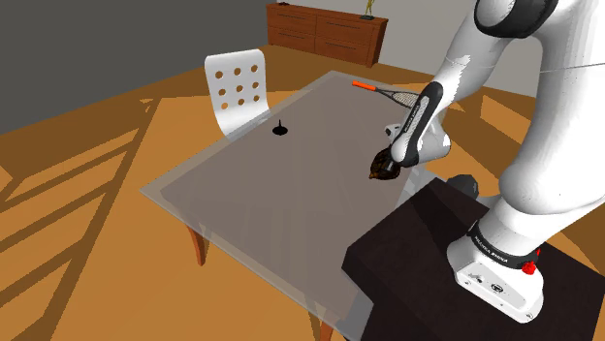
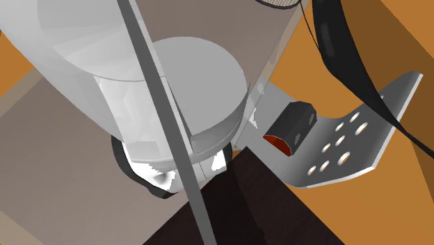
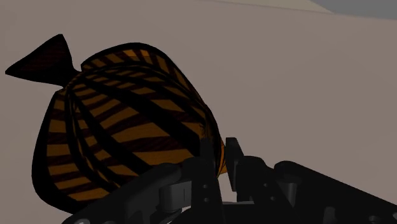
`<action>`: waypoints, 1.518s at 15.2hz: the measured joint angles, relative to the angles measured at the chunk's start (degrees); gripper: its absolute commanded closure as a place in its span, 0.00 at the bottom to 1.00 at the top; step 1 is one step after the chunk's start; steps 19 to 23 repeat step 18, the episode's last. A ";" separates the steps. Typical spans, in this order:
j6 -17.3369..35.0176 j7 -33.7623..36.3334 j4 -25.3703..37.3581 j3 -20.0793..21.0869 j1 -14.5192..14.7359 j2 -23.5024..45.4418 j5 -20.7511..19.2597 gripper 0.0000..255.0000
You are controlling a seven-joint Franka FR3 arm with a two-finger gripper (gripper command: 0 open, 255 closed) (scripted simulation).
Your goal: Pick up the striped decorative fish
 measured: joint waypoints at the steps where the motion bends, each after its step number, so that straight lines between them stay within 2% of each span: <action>1: 0.01 0.00 -0.01 0.00 -0.01 0.00 -0.01 1.00; 9: -4.62 -0.24 -2.12 -0.21 -0.06 -6.67 -0.18 1.00; 17: -11.19 -0.23 -4.49 -1.29 1.30 -15.60 -0.07 1.00; 23: -11.77 -0.37 -4.51 -1.16 1.01 -16.21 -0.12 1.00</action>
